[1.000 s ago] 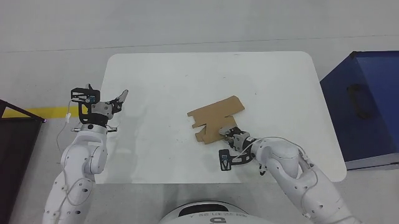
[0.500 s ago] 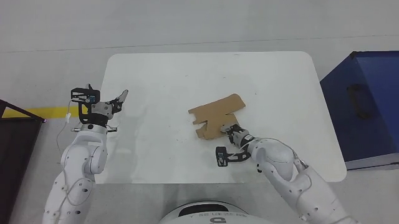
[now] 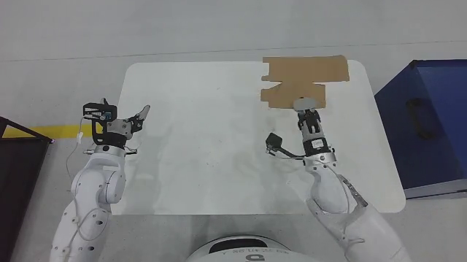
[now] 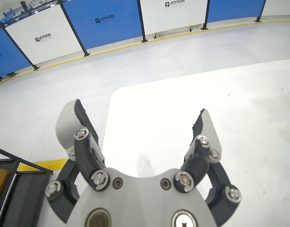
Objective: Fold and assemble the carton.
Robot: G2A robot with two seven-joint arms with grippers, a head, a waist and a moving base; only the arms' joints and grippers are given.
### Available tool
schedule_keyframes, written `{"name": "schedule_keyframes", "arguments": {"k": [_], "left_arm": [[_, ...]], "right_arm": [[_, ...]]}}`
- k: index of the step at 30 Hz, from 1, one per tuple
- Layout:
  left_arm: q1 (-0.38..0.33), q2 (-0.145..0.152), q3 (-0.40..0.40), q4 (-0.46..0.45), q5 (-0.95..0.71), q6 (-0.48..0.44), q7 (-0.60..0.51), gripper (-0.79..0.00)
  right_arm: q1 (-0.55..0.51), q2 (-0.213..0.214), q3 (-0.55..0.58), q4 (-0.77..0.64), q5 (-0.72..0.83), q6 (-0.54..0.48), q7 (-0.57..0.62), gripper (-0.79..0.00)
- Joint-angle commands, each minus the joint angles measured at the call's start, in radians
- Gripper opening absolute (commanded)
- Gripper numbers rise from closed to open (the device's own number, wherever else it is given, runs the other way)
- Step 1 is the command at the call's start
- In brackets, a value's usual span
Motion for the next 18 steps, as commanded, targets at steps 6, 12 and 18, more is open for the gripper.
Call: {"name": "schedule_keyframes", "arguments": {"k": [6,12,18], "left_arm": [[0.0,0.0,0.0,0.0,0.0,0.0,0.0,0.0],[0.0,0.0,0.0,0.0,0.0,0.0,0.0,0.0],[0.0,0.0,0.0,0.0,0.0,0.0,0.0,0.0]], "right_arm": [[0.108,0.105,0.042,-0.094,0.004,0.024,0.082,-0.785],[0.17,0.21,-0.044,-0.119,0.004,-0.029,0.129,-0.785],[0.182,0.225,-0.077,-0.123,0.004,-0.018,0.173,-0.785]]}}
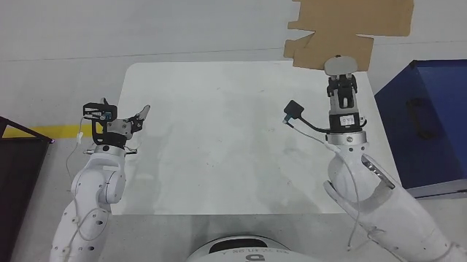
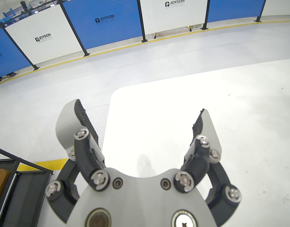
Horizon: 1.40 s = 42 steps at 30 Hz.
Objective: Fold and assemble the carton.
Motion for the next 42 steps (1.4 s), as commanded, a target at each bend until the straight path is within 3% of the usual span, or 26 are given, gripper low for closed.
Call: {"name": "schedule_keyframes", "arguments": {"k": [1,6,12,14,18,24,28,30,34,42], "left_arm": [[0.0,0.0,0.0,0.0,0.0,0.0,0.0,0.0],[0.0,0.0,0.0,0.0,0.0,0.0,0.0,0.0],[0.0,0.0,0.0,0.0,0.0,0.0,0.0,0.0],[0.0,0.0,0.0,0.0,0.0,0.0,0.0,0.0],[0.0,0.0,0.0,0.0,0.0,0.0,0.0,0.0],[0.0,0.0,0.0,0.0,0.0,0.0,0.0,0.0],[0.0,0.0,0.0,0.0,0.0,0.0,0.0,0.0],[0.0,0.0,0.0,0.0,0.0,0.0,0.0,0.0],[0.0,0.0,0.0,0.0,0.0,0.0,0.0,0.0],[0.0,0.0,0.0,0.0,0.0,0.0,0.0,0.0]], "right_arm": [[0.0,0.0,0.001,0.0,0.0,0.0,-0.001,-0.785],[-0.006,-0.001,-0.006,0.004,0.032,0.007,-0.021,-0.785],[0.068,-0.007,0.079,0.093,0.596,0.163,-0.534,-0.785],[0.106,-0.011,0.088,0.13,0.803,0.147,-0.746,-0.785],[0.241,-0.027,0.078,0.296,1.22,-0.068,-1.132,-0.785],[0.438,-0.088,-0.072,0.556,1.664,-0.413,-1.532,-0.785],[0.523,-0.147,-0.205,0.701,1.863,-0.6,-1.77,-0.785],[0.555,-0.178,-0.264,0.76,1.934,-0.68,-1.856,-0.785],[0.595,-0.23,-0.351,0.813,2.058,-0.699,-1.851,-0.785],[0.634,-0.27,-0.377,0.893,1.997,-0.668,-1.882,-0.785]]}}
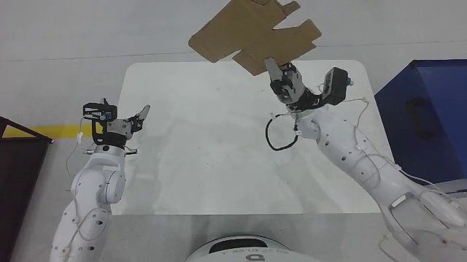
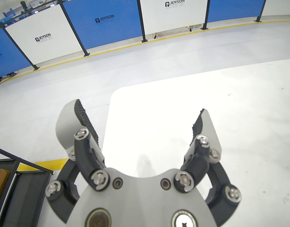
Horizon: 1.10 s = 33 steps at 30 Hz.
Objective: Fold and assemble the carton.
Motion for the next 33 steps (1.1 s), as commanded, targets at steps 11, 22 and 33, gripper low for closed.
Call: {"name": "schedule_keyframes", "arguments": {"k": [11,22,33], "left_arm": [[0.0,0.0,0.0,0.0,0.0,0.0,0.0,0.0],[0.0,0.0,0.0,0.0,0.0,0.0,0.0,0.0],[0.0,0.0,0.0,0.0,0.0,0.0,0.0,0.0]], "right_arm": [[-0.036,0.047,0.144,-0.115,-0.636,0.578,0.365,-0.785],[-0.374,0.135,0.369,-0.636,-1.566,0.788,1.073,-0.785],[-0.369,0.191,0.225,-0.791,-2.019,0.497,1.533,-0.785]]}}
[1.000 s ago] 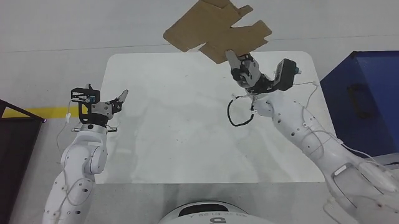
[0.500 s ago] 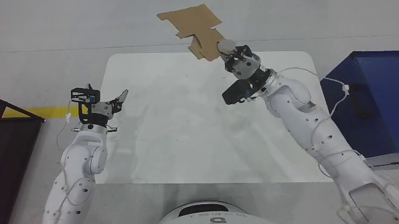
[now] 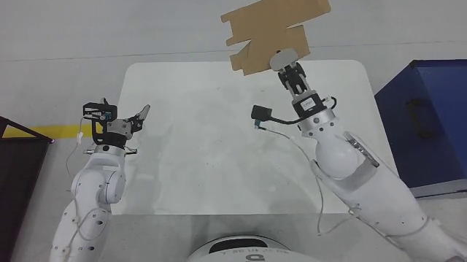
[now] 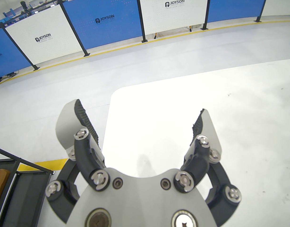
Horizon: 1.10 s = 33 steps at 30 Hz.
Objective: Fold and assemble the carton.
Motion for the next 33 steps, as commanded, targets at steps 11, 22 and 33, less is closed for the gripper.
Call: {"name": "schedule_keyframes", "arguments": {"k": [11,22,33], "left_arm": [[0.0,0.0,0.0,0.0,0.0,0.0,0.0,0.0],[0.0,0.0,0.0,0.0,0.0,0.0,0.0,0.0],[0.0,0.0,0.0,0.0,0.0,0.0,0.0,0.0]], "right_arm": [[0.031,0.072,-0.162,-0.017,0.1,0.23,0.108,-0.785],[0.0,0.09,0.006,0.195,1.393,0.332,-1.09,-0.785],[0.233,-0.056,-0.262,0.673,1.92,-0.347,-1.665,-0.785]]}}
